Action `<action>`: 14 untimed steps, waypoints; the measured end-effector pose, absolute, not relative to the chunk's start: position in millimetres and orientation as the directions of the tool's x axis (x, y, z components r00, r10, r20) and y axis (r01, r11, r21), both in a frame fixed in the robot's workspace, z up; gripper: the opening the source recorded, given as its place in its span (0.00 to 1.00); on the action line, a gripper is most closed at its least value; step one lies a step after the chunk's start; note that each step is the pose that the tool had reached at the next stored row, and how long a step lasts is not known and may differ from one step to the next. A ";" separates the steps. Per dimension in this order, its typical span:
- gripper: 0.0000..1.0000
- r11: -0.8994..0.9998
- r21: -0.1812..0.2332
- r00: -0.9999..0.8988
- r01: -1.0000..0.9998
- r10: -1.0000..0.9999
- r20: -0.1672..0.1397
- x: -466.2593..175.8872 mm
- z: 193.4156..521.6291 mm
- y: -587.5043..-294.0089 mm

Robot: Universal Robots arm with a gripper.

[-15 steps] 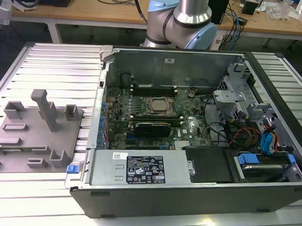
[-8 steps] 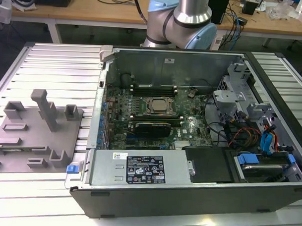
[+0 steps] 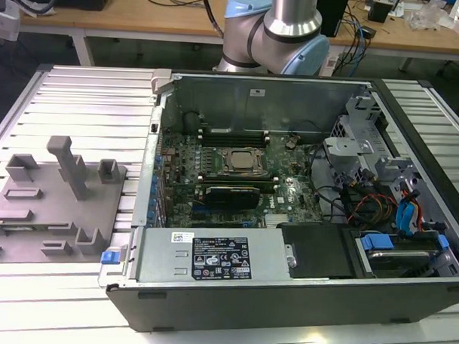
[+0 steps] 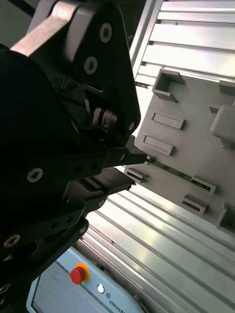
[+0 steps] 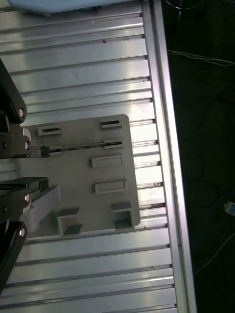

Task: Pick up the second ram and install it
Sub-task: 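Pick up the second ram and move it above second insertion slot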

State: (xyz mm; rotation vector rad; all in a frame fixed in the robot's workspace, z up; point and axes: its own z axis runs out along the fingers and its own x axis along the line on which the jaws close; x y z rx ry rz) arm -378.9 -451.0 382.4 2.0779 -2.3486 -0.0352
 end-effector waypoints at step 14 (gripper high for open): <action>0.30 0.119 0.020 -0.119 -0.993 -0.993 -0.011 -378.9 368.3 -451.0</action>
